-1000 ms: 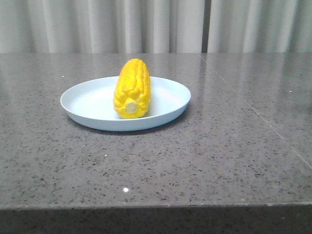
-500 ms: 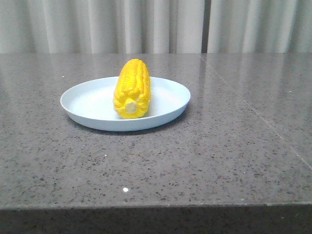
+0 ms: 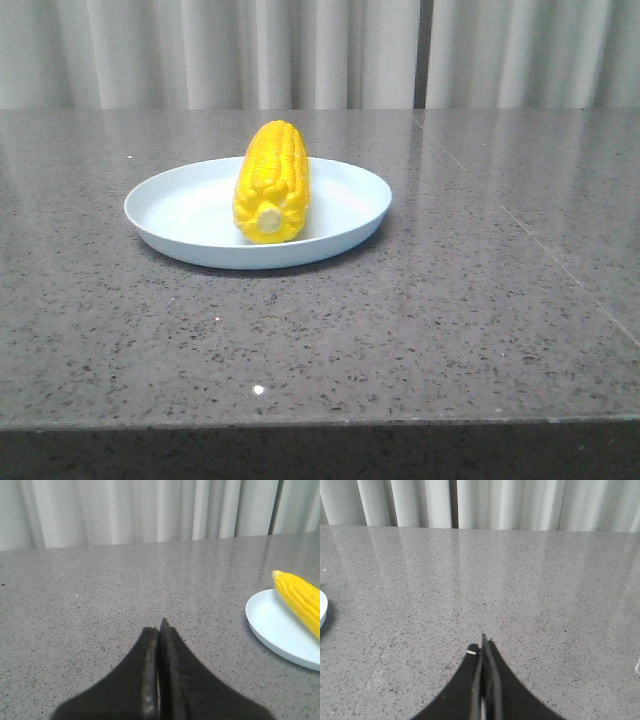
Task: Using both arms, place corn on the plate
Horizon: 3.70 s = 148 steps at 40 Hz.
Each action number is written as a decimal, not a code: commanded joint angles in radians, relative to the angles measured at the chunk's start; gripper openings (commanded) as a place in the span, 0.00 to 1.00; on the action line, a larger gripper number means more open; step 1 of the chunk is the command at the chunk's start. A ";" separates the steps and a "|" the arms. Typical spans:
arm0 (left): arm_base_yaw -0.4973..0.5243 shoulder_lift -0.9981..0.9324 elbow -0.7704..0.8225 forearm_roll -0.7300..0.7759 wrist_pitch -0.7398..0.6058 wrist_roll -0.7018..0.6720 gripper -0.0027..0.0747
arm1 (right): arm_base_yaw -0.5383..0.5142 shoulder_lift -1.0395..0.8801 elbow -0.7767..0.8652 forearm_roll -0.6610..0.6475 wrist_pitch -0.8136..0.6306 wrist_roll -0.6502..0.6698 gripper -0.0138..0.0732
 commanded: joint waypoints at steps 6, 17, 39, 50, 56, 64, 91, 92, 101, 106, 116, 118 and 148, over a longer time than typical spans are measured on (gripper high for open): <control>0.003 0.011 -0.027 0.009 -0.075 0.002 0.01 | -0.003 0.008 -0.024 -0.013 -0.087 -0.010 0.02; 0.003 0.011 -0.027 0.009 -0.075 0.002 0.01 | -0.003 0.008 -0.024 -0.013 -0.087 -0.010 0.02; 0.010 -0.018 0.012 -0.081 -0.179 0.091 0.01 | -0.003 0.008 -0.024 -0.013 -0.087 -0.010 0.02; 0.171 -0.124 0.156 -0.334 -0.296 0.257 0.01 | -0.003 0.008 -0.024 -0.013 -0.086 -0.010 0.02; 0.268 -0.131 0.268 -0.383 -0.450 0.265 0.01 | -0.003 0.008 -0.024 -0.013 -0.086 -0.010 0.02; 0.317 -0.131 0.380 -0.401 -0.551 0.262 0.01 | -0.003 0.008 -0.024 -0.013 -0.086 -0.010 0.02; 0.322 -0.131 0.377 -0.401 -0.516 0.262 0.01 | -0.003 0.008 -0.024 -0.013 -0.085 -0.010 0.02; 0.322 -0.131 0.377 -0.401 -0.516 0.262 0.01 | -0.003 0.008 -0.024 -0.013 -0.085 -0.010 0.02; 0.322 -0.131 0.377 -0.401 -0.516 0.262 0.01 | -0.003 0.008 -0.024 -0.013 -0.084 -0.010 0.02; 0.322 -0.129 0.377 -0.401 -0.516 0.262 0.01 | -0.005 0.008 -0.024 -0.013 -0.085 -0.010 0.02; 0.322 -0.129 0.377 -0.401 -0.516 0.262 0.01 | -0.004 0.006 0.031 -0.021 -0.138 -0.021 0.02; 0.322 -0.129 0.377 -0.401 -0.516 0.262 0.01 | -0.002 0.006 0.069 -0.019 -0.170 -0.035 0.02; 0.322 -0.127 0.377 -0.401 -0.516 0.262 0.01 | 0.005 -0.205 0.333 0.023 -0.207 -0.043 0.02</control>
